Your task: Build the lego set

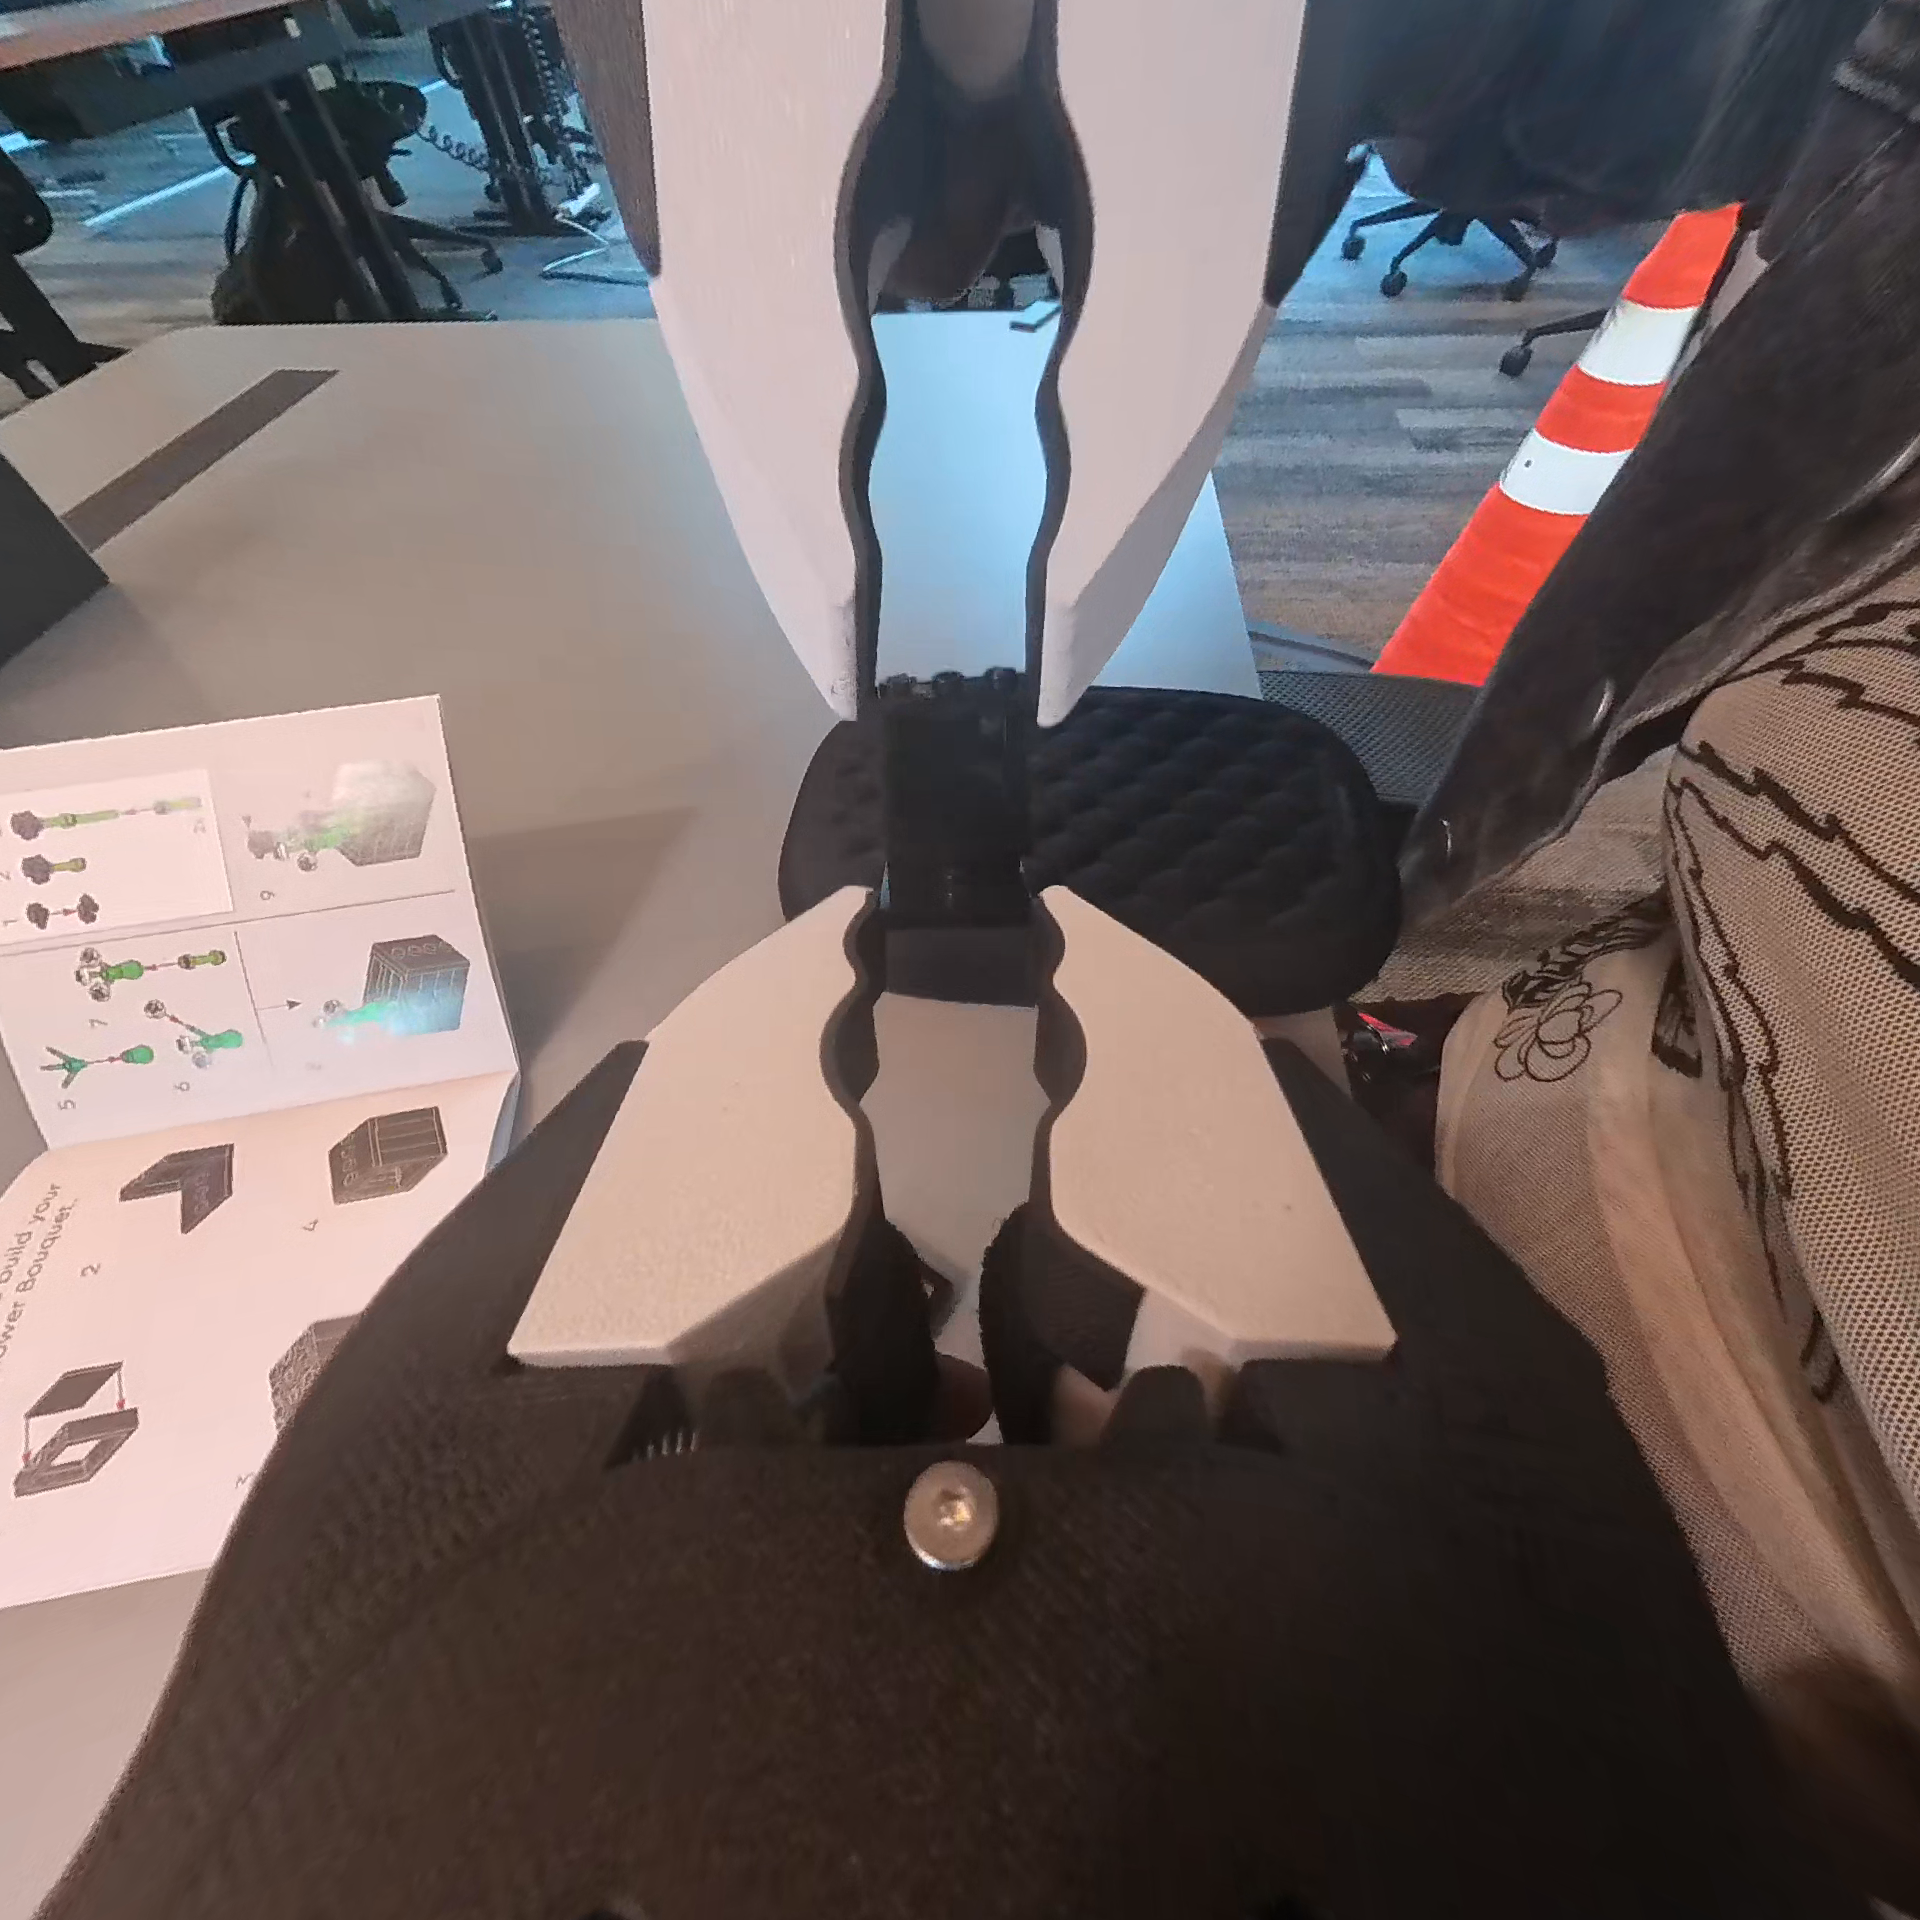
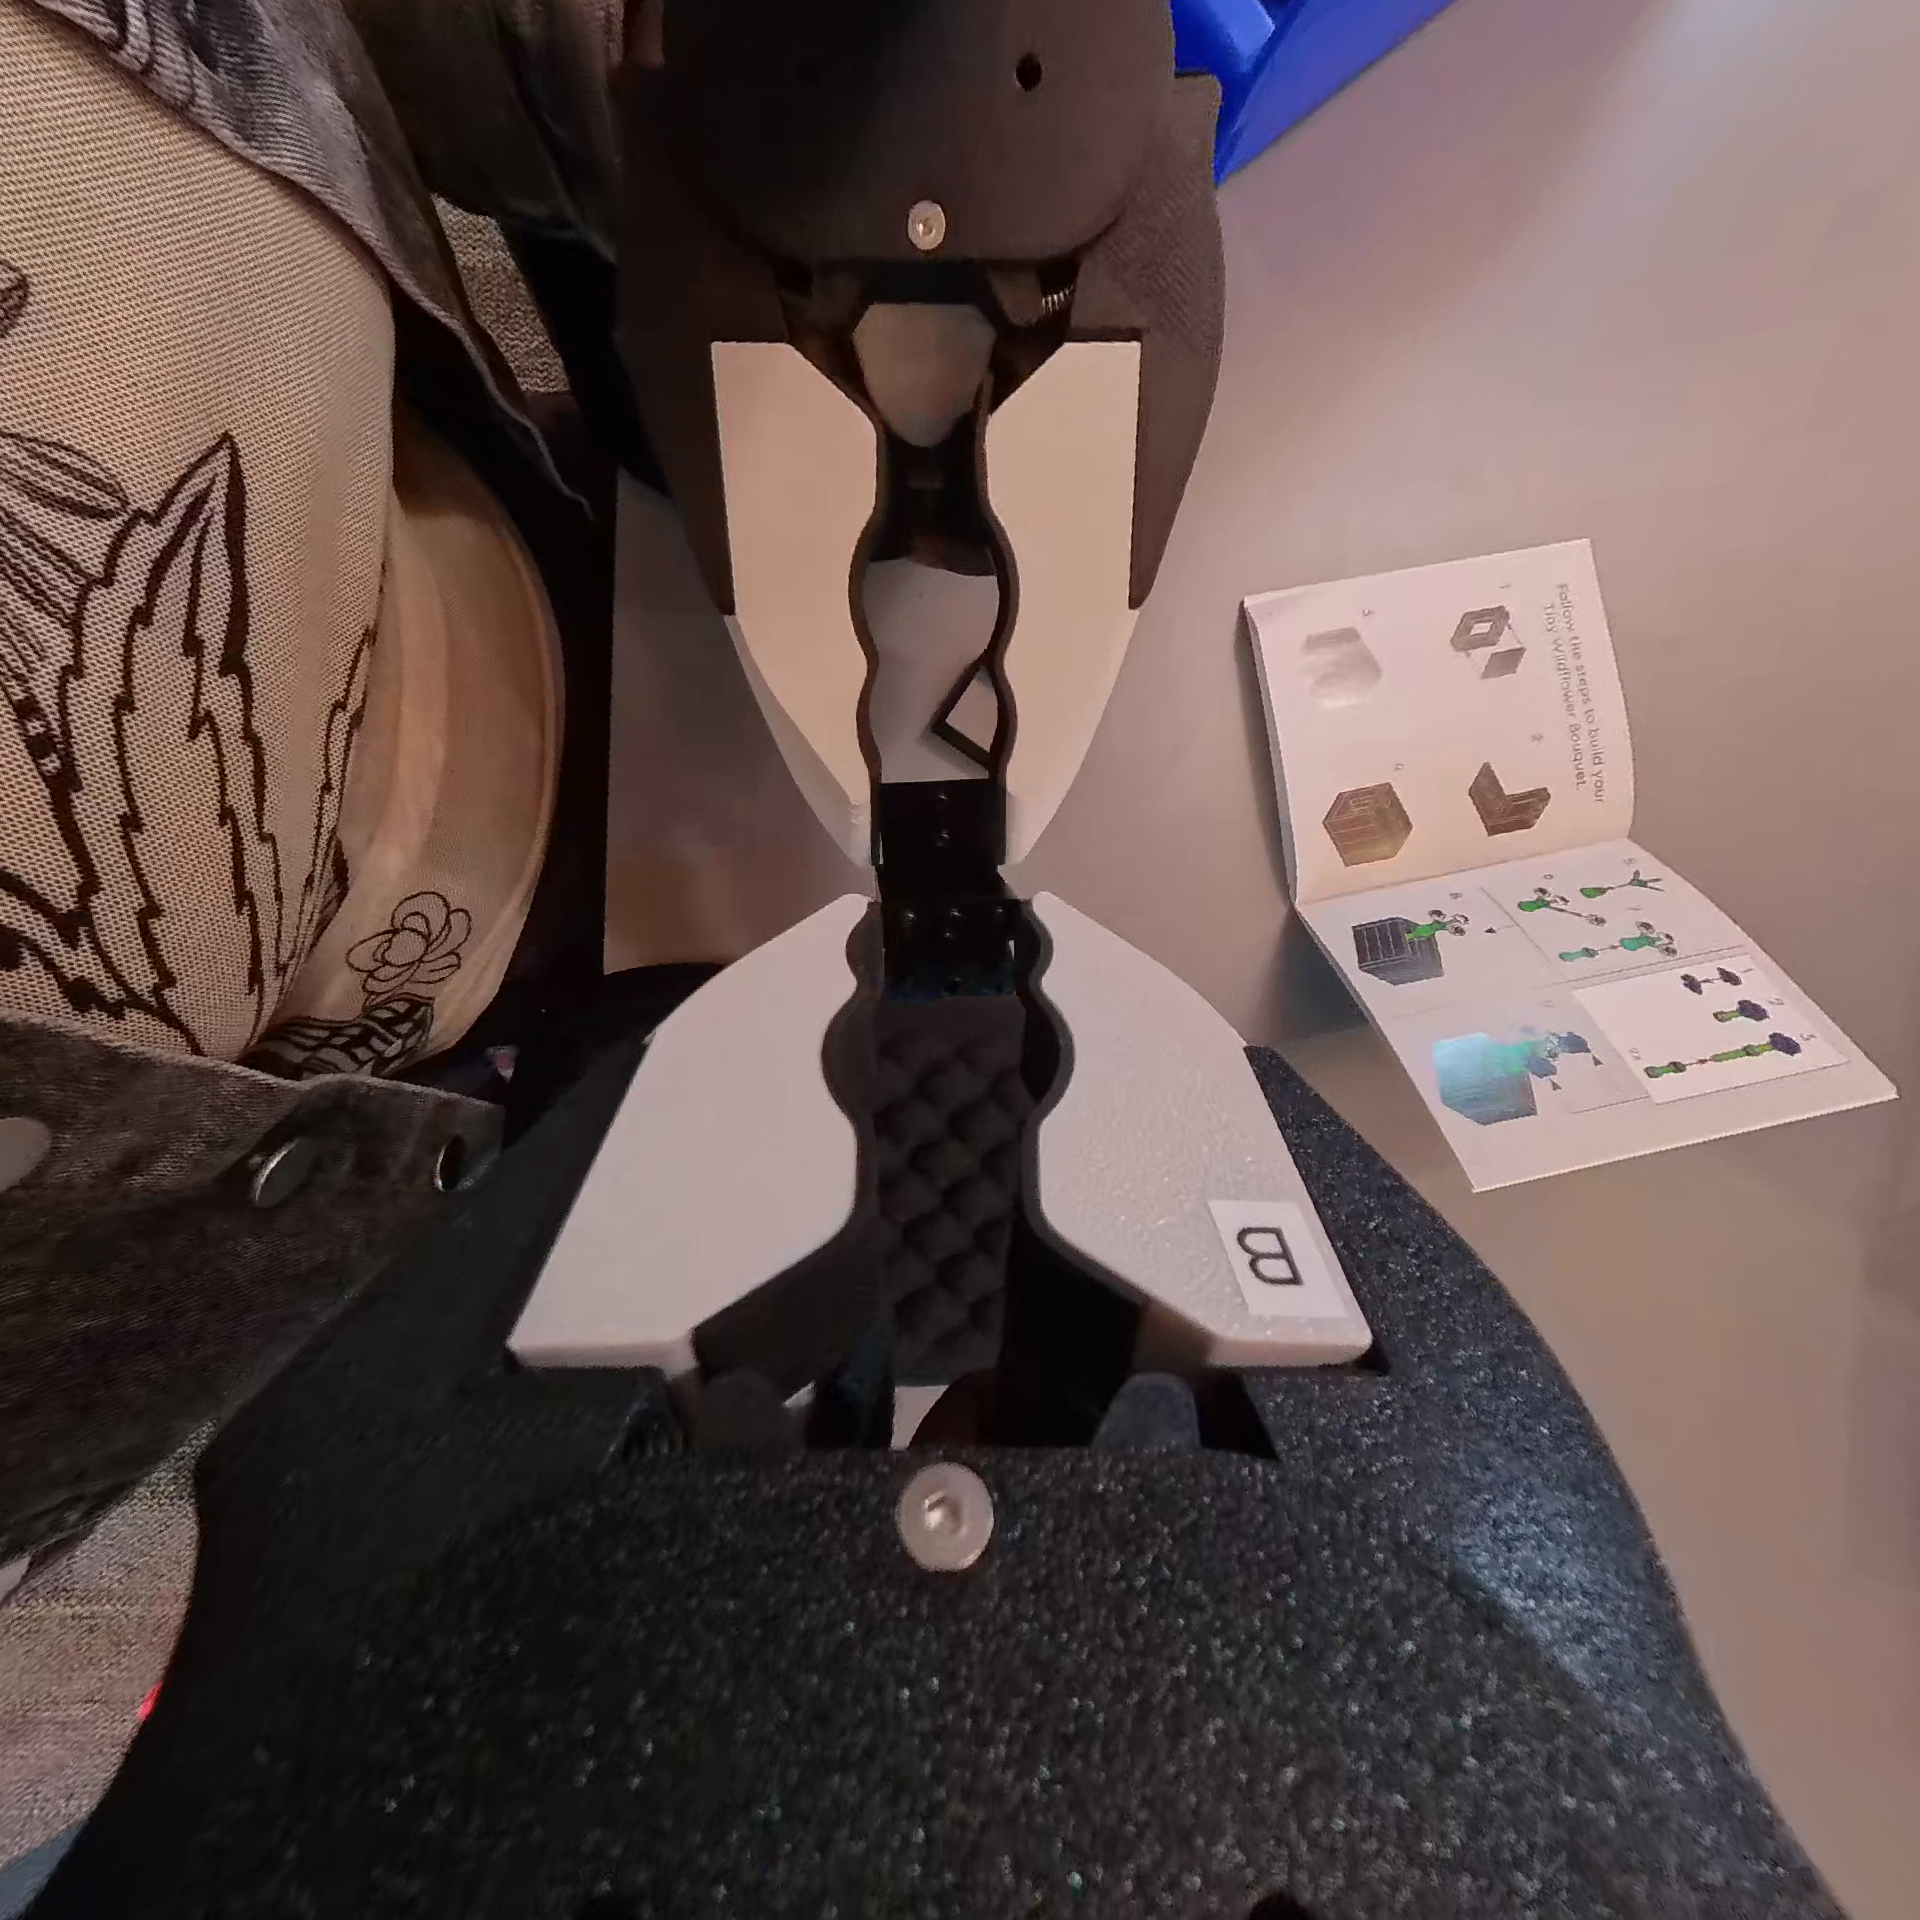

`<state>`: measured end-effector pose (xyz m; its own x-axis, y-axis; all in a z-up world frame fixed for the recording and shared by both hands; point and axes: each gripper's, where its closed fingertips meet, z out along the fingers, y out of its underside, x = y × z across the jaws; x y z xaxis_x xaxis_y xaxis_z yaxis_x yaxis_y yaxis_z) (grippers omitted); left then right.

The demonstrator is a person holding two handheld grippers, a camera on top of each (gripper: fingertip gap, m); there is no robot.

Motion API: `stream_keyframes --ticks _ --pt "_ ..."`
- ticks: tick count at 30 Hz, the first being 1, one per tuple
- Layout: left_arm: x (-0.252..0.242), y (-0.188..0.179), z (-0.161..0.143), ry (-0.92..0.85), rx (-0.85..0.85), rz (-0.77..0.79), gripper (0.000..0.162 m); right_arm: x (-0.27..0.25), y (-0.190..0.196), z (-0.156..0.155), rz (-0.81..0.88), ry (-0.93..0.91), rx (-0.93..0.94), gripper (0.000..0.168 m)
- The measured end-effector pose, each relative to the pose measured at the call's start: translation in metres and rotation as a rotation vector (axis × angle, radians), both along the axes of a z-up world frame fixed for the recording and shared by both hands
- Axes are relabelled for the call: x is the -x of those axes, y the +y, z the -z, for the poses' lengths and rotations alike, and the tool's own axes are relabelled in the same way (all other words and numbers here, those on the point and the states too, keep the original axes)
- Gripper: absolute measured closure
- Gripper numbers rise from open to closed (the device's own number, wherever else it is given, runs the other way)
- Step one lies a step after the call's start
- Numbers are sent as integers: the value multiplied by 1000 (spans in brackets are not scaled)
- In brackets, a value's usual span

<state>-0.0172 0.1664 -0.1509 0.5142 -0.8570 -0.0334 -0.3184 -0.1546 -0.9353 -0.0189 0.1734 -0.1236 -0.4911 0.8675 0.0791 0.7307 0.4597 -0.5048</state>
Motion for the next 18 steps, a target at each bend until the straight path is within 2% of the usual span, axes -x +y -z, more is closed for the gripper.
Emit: stream_keyframes --ticks 18 --pt "-5 -2 -3 20 -38 4 135 -8 2 1 -5 -60 -56 145"
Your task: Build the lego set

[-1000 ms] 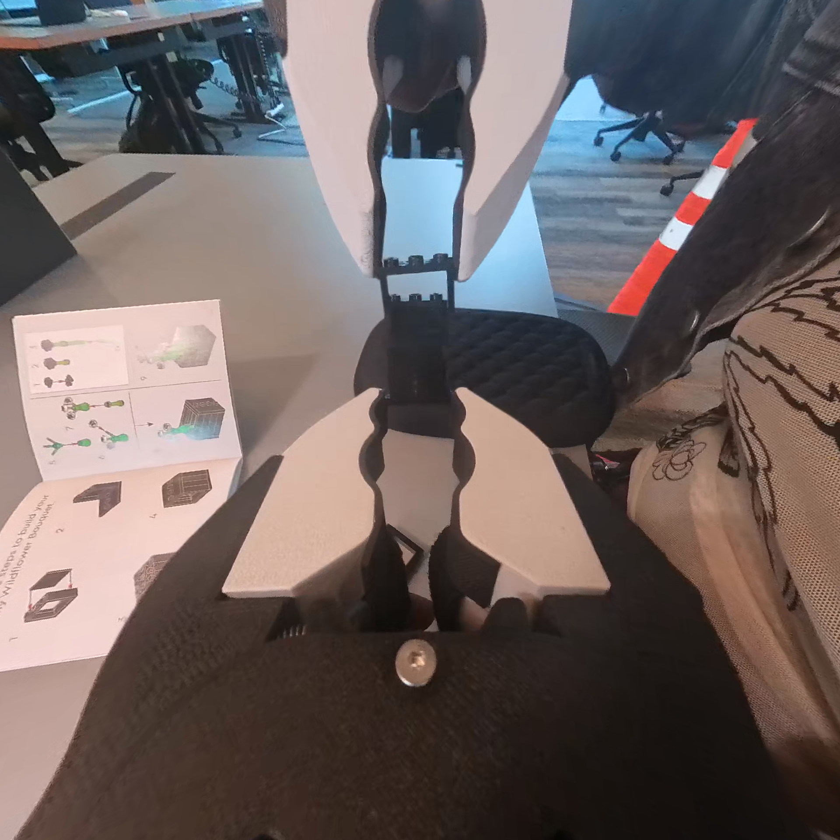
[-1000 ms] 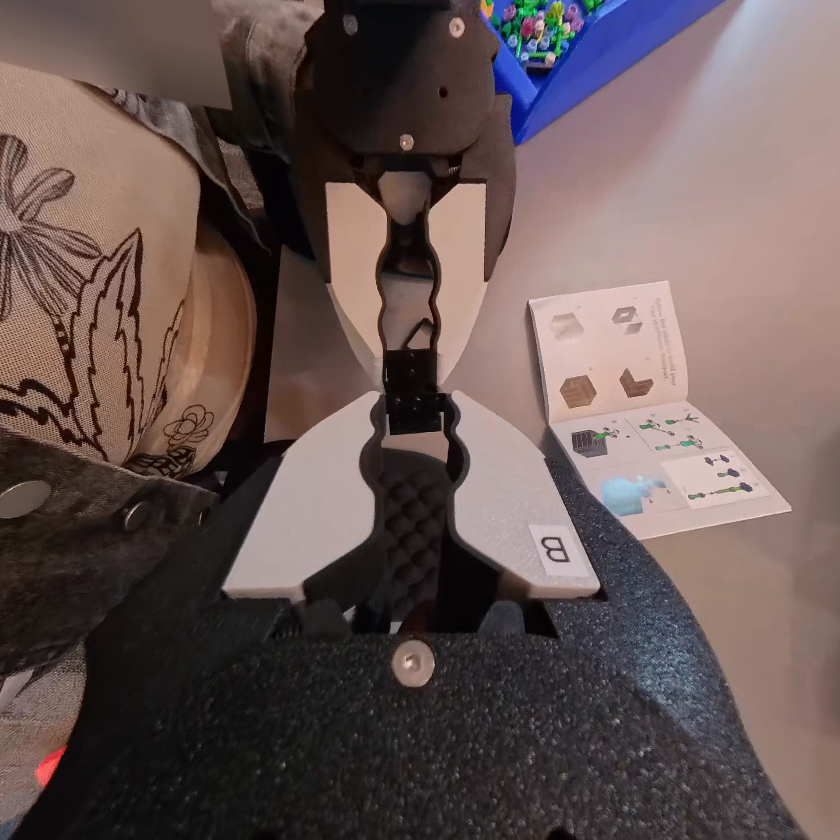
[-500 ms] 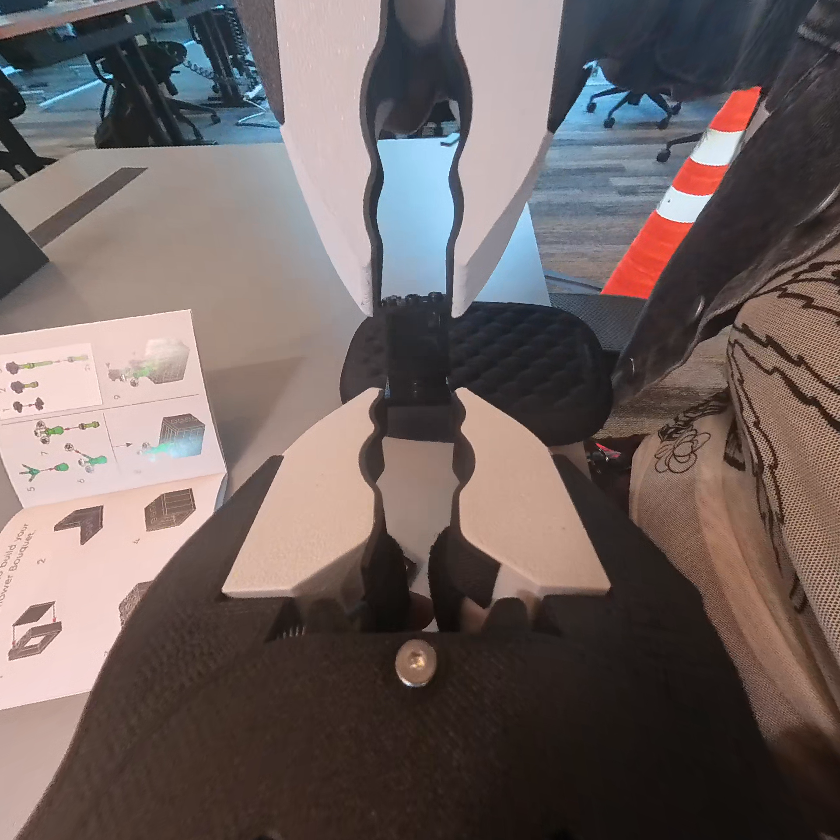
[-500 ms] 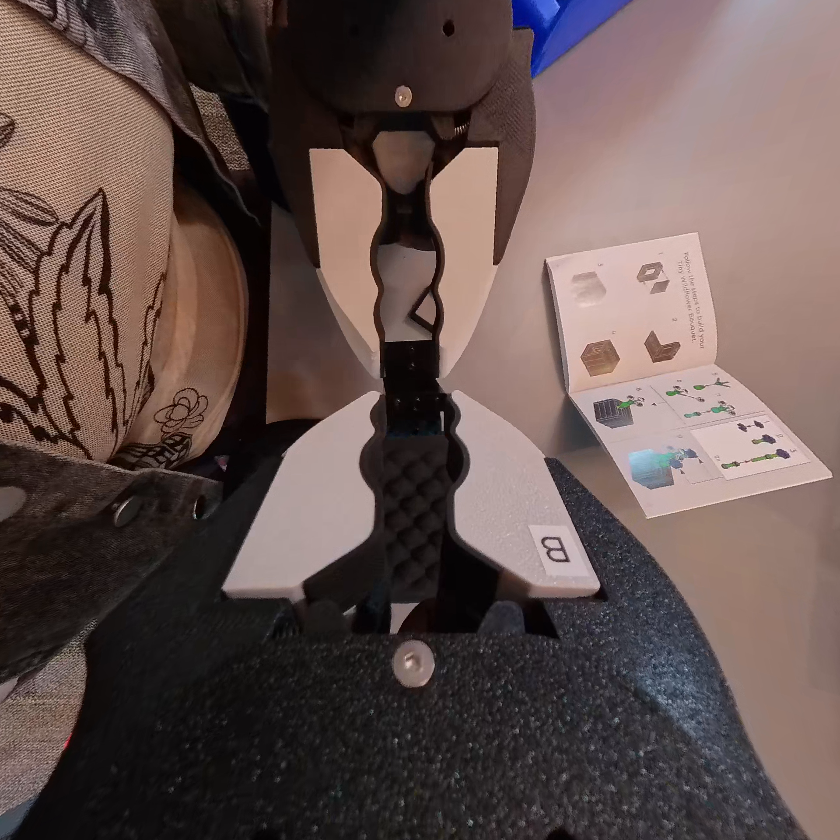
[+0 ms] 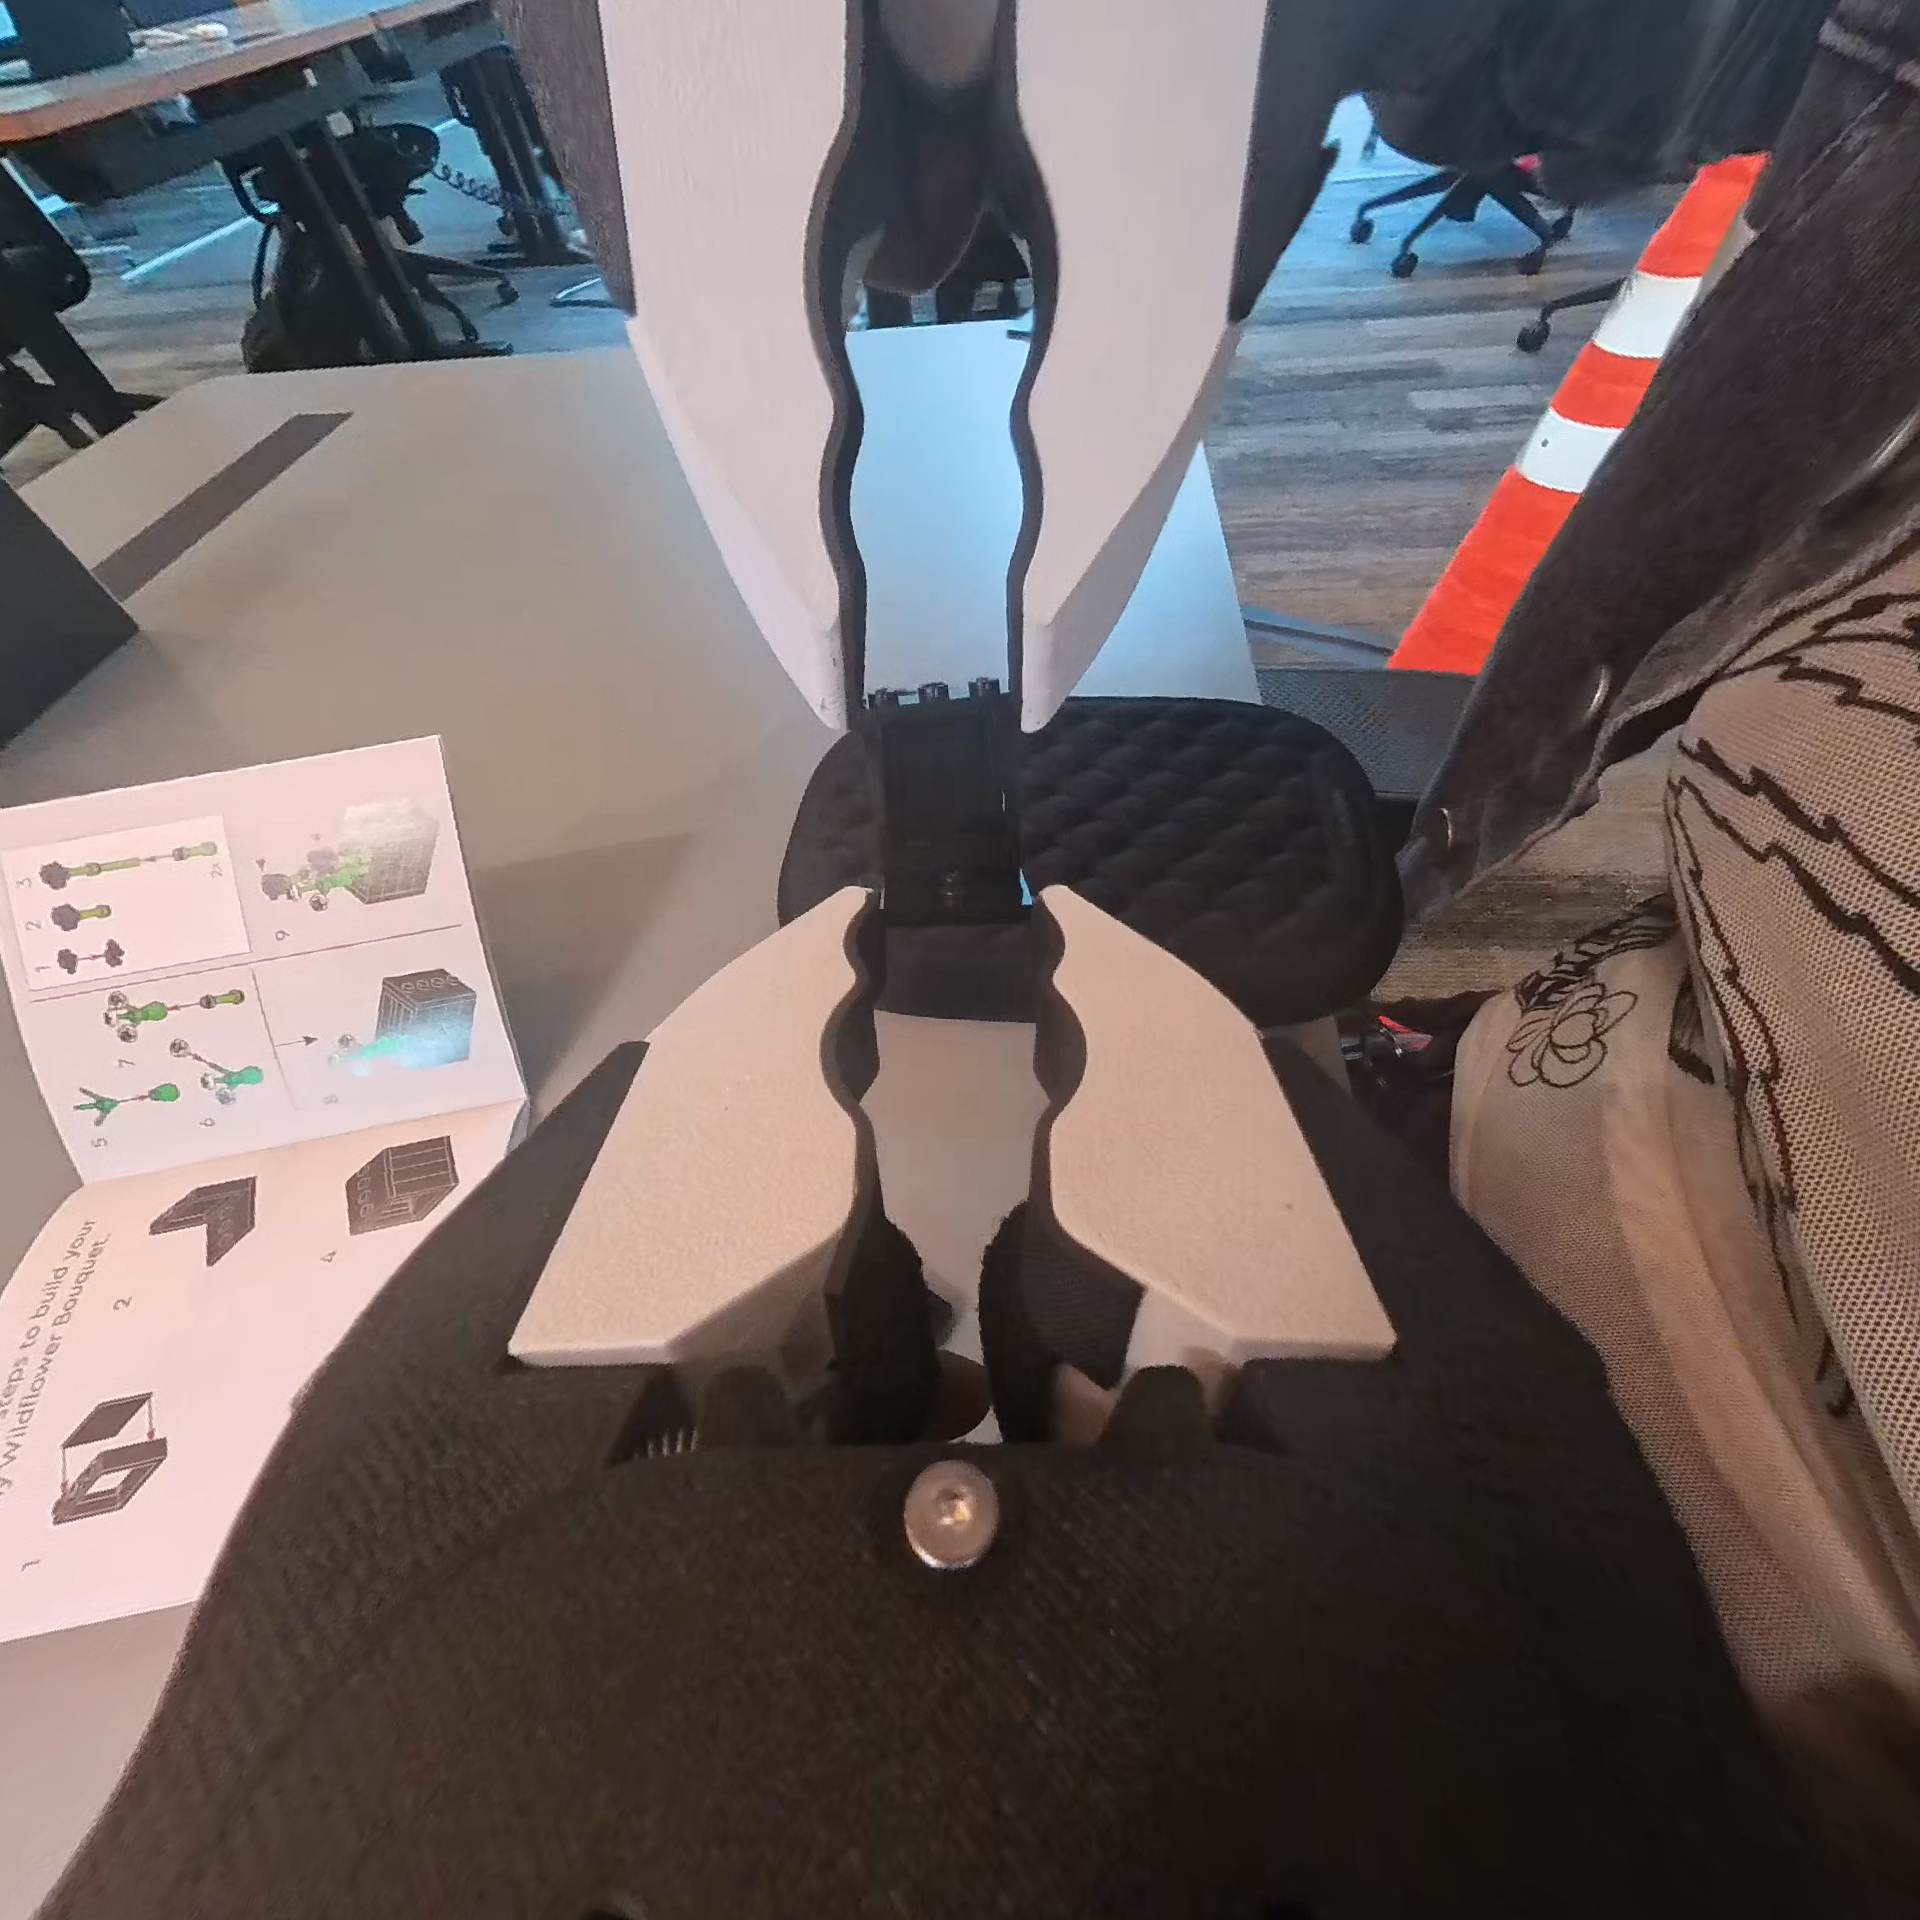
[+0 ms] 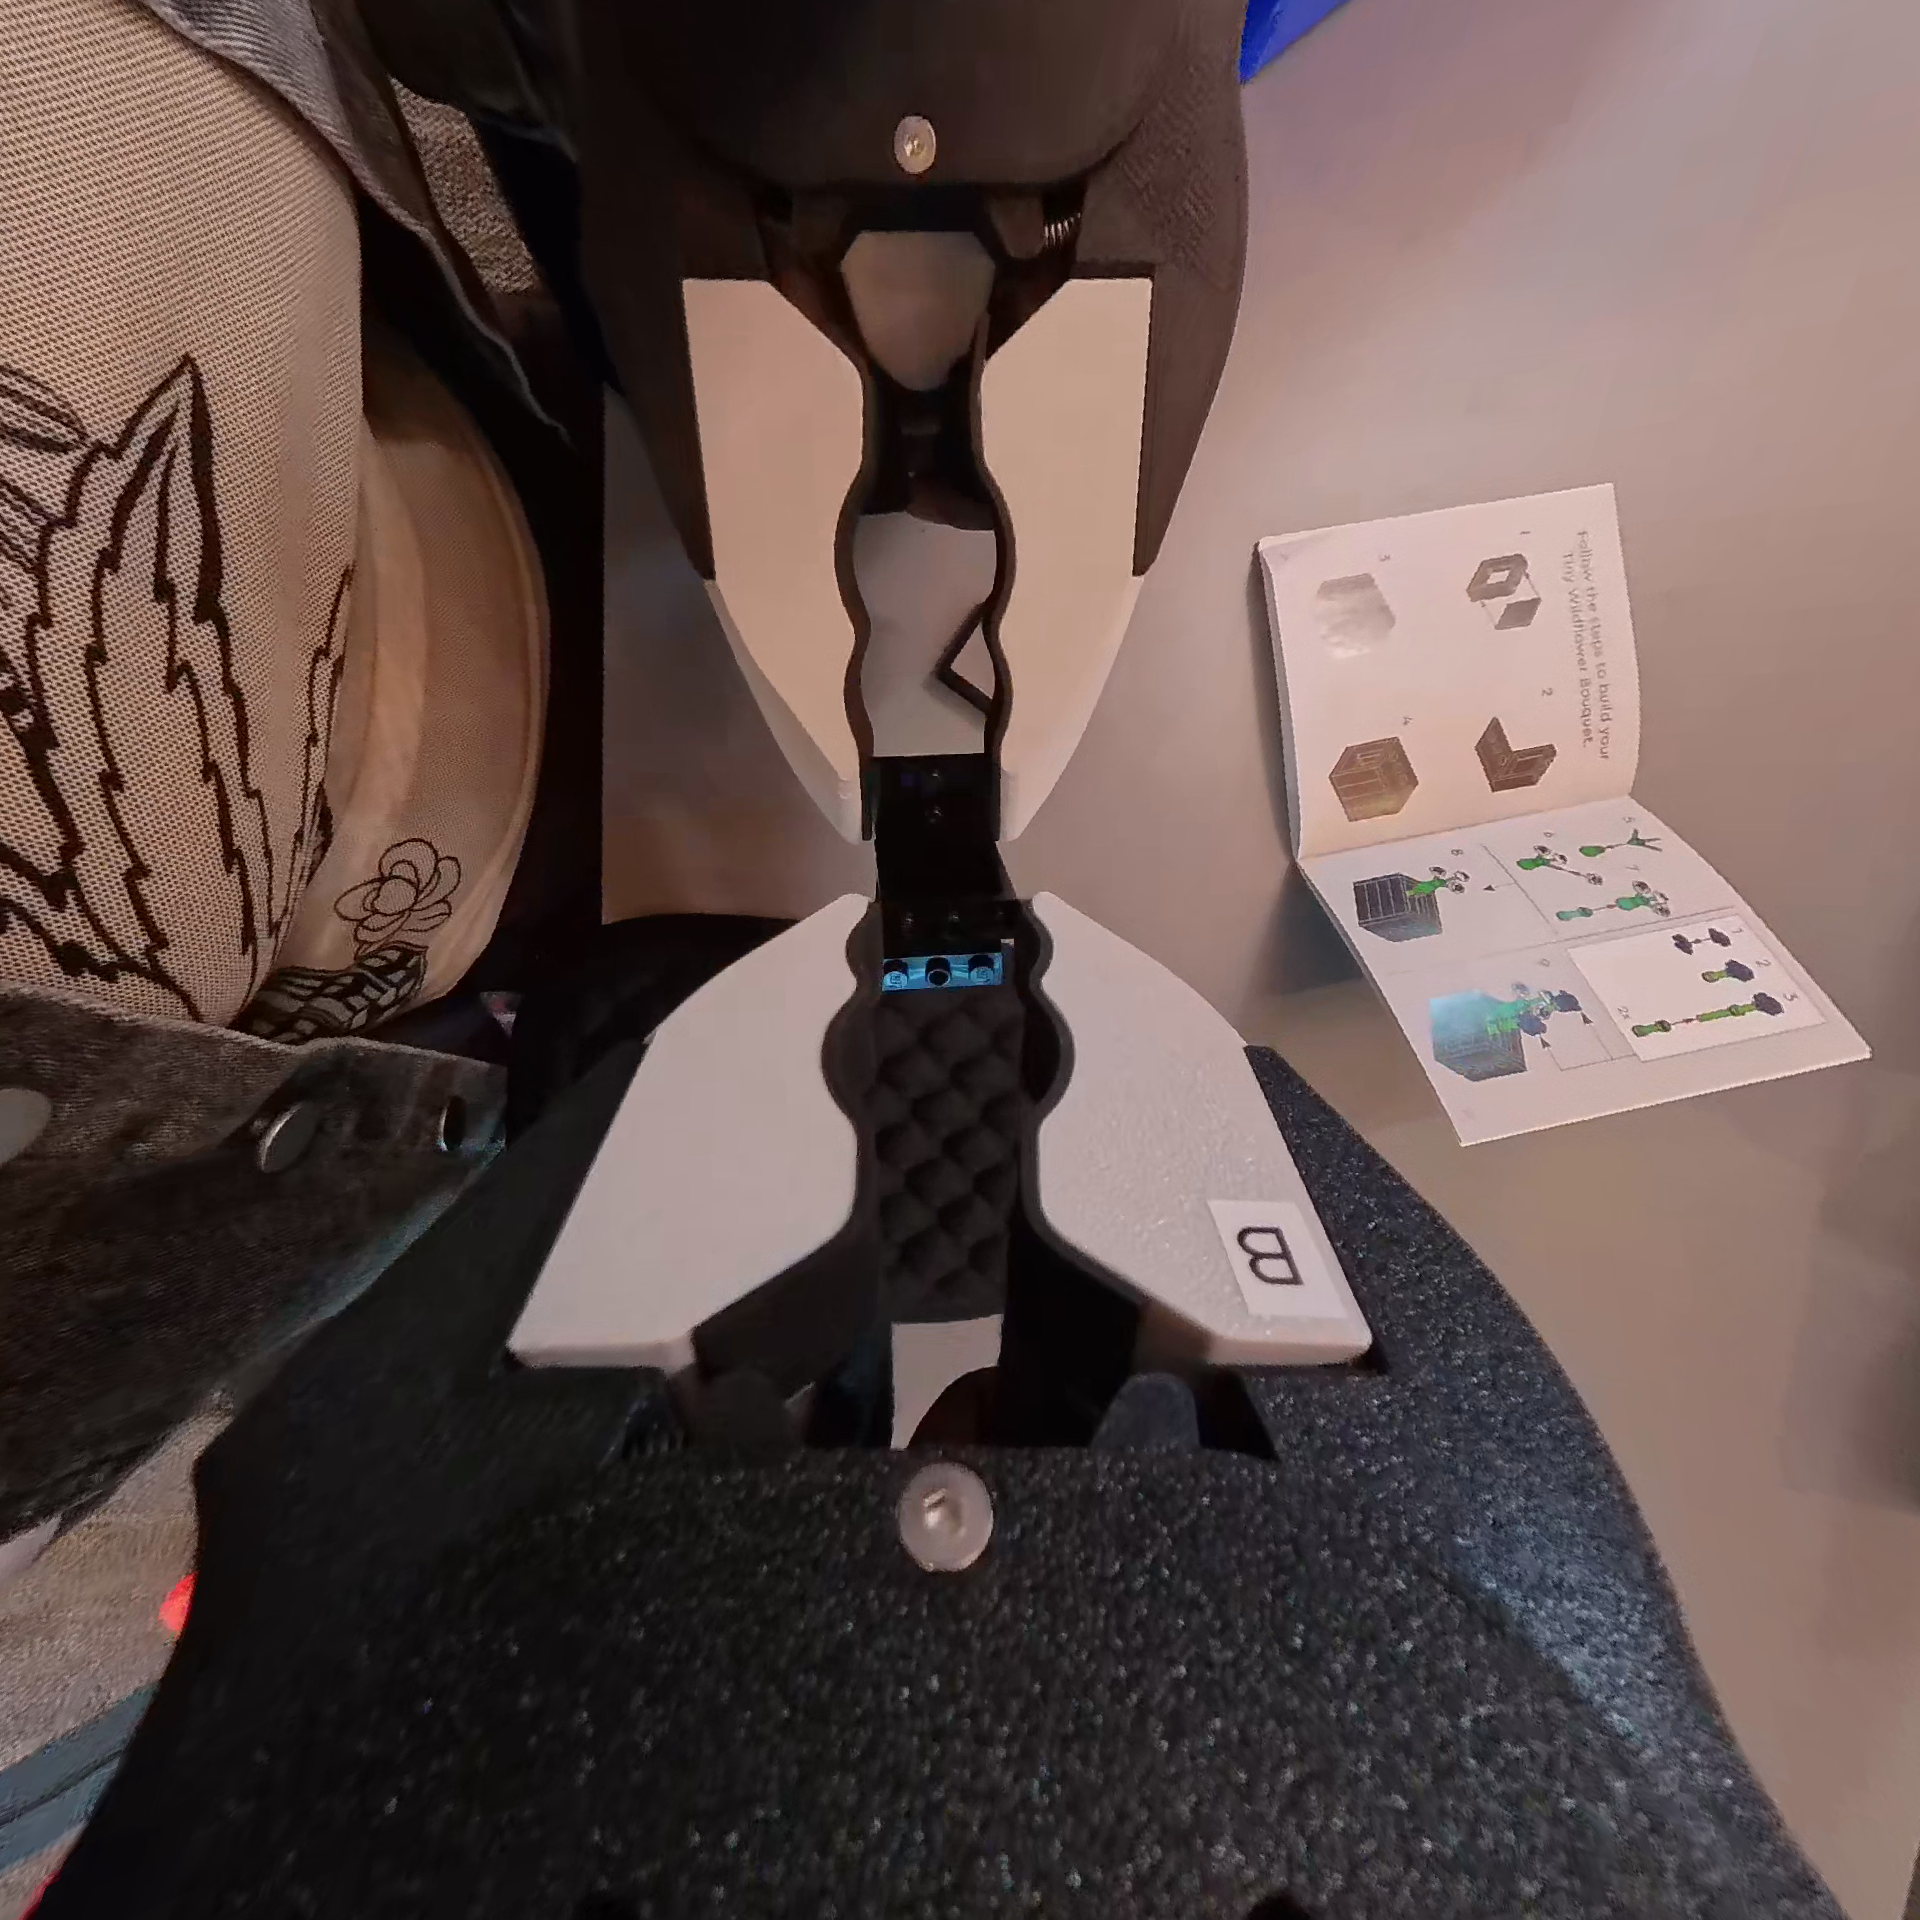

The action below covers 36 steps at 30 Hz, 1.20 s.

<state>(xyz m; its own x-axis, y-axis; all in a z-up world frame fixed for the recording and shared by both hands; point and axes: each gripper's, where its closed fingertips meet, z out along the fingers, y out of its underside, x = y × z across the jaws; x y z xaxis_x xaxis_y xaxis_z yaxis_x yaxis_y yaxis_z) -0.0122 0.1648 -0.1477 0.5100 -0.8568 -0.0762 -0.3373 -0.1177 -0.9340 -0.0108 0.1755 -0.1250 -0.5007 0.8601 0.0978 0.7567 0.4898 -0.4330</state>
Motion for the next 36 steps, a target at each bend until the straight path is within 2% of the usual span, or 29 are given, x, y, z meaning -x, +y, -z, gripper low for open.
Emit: stream_keyframes --ticks 6,12,23,36 --pt "2 0 -3 -12 -29 -10 136 1 0 -2 0 -7 3 145" --pt "1 5 -10 -106 3 -31 136 3 4 -8 15 22 -43 145" --pt "-4 3 -23 -140 -108 0 136 -3 1 -17 15 61 -12 145" --pt "-1 3 -26 -154 -125 -11 136 1 -1 -19 15 77 -31 144"
